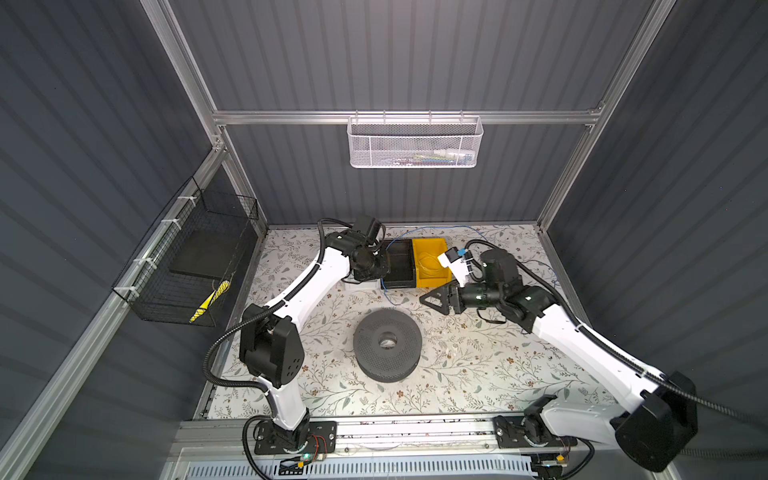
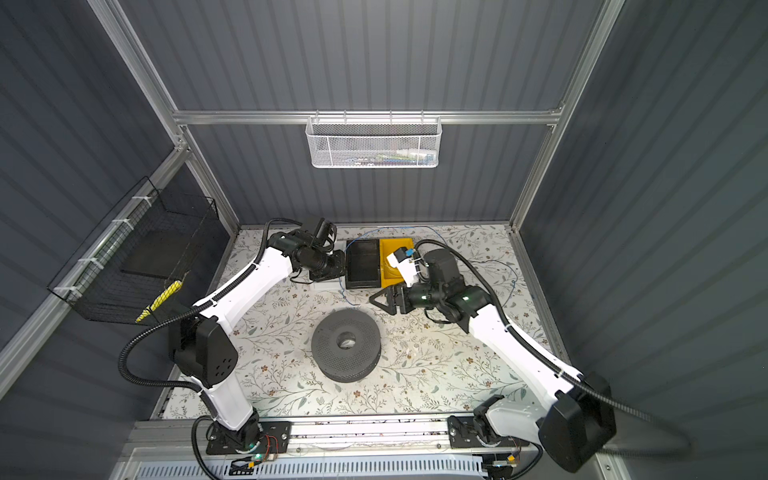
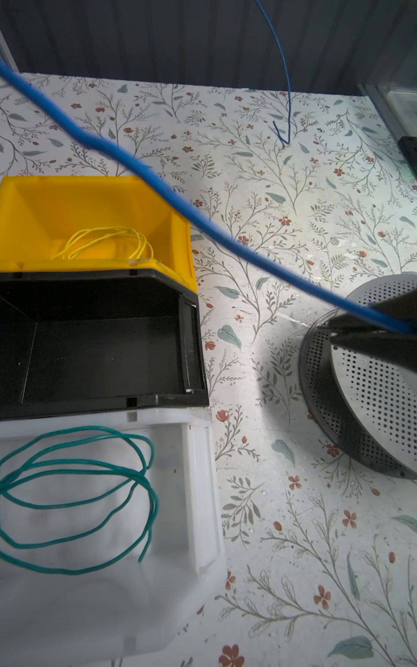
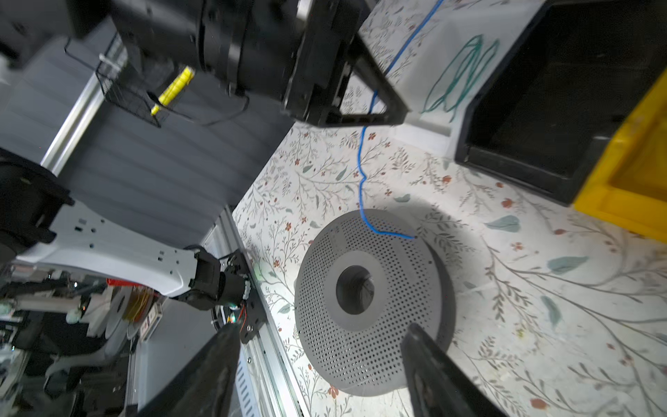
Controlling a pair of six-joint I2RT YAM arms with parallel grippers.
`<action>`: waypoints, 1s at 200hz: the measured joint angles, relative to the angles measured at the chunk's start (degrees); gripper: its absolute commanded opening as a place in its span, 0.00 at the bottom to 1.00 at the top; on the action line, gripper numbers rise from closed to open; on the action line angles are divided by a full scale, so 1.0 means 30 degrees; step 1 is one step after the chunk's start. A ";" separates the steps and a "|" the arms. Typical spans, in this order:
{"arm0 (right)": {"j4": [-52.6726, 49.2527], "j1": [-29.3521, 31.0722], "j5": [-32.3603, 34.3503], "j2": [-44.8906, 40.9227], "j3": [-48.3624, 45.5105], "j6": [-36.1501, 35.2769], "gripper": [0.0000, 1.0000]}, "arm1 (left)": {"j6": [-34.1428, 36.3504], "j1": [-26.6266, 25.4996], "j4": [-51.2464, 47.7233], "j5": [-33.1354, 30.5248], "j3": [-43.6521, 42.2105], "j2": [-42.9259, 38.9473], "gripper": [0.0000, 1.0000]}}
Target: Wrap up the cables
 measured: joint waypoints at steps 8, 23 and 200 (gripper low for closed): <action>0.0168 0.0459 0.0138 0.0648 0.0342 -0.0270 0.70 | 0.0044 -0.0029 -0.0138 0.0080 0.0066 -0.0007 0.00; 0.0364 0.1064 0.0423 0.1872 0.1180 -0.0852 0.69 | 0.0087 -0.0146 -0.0423 0.0364 0.0066 -0.0015 0.00; 0.1887 0.2018 0.0692 0.3446 0.2310 -0.1851 0.77 | 0.0882 -0.0299 -0.0561 0.2506 -0.0612 -0.1865 0.00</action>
